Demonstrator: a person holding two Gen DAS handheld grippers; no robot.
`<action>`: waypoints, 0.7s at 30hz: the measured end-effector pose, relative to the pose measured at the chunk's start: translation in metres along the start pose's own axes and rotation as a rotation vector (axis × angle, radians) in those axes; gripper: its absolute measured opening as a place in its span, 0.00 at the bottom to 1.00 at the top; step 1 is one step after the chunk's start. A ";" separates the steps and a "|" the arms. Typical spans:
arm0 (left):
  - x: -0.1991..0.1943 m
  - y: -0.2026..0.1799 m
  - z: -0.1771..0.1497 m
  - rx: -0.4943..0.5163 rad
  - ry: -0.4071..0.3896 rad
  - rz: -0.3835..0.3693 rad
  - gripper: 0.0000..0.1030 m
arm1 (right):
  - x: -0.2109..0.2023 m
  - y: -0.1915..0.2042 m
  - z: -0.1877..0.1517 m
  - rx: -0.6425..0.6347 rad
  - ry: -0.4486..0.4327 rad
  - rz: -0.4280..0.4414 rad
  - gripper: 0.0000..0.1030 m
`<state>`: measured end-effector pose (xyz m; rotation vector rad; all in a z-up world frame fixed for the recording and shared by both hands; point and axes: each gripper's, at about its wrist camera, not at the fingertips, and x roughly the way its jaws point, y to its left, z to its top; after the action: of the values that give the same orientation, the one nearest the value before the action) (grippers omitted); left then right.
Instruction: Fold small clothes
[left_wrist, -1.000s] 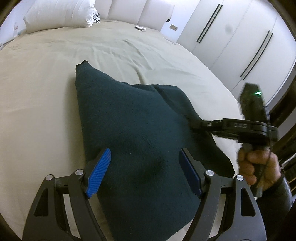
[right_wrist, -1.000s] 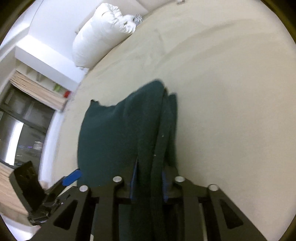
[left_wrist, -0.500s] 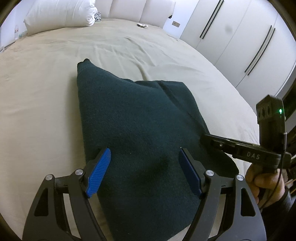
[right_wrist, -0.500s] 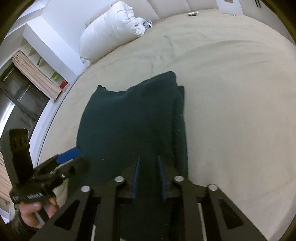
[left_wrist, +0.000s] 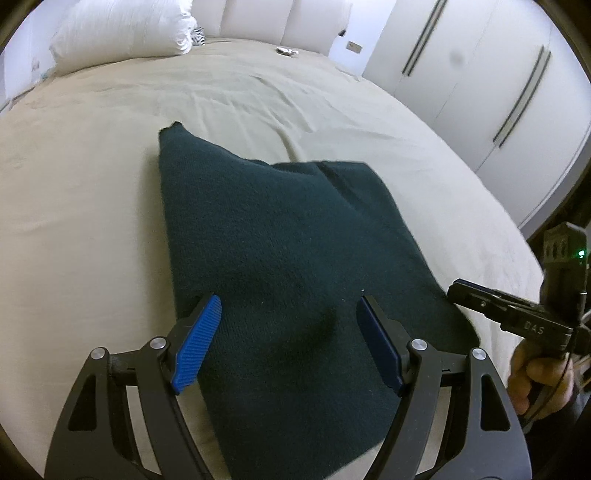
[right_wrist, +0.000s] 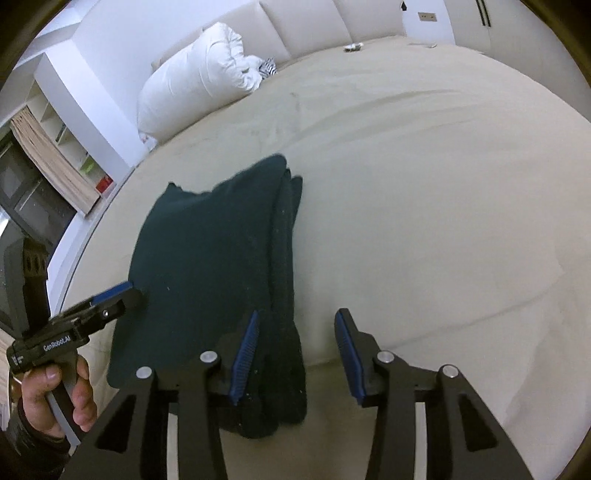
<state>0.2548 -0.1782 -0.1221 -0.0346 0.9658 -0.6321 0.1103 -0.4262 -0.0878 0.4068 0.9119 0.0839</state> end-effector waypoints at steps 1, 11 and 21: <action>-0.008 0.003 0.001 -0.019 -0.012 0.003 0.73 | -0.001 0.000 0.003 0.007 -0.004 0.016 0.44; -0.007 0.065 0.013 -0.211 0.021 -0.009 0.82 | 0.033 -0.004 0.039 0.112 0.044 0.157 0.63; 0.049 0.069 0.022 -0.279 0.171 -0.142 0.64 | 0.086 0.001 0.049 0.124 0.183 0.160 0.47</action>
<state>0.3250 -0.1523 -0.1673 -0.3031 1.2203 -0.6338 0.2020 -0.4192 -0.1256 0.5942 1.0672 0.2151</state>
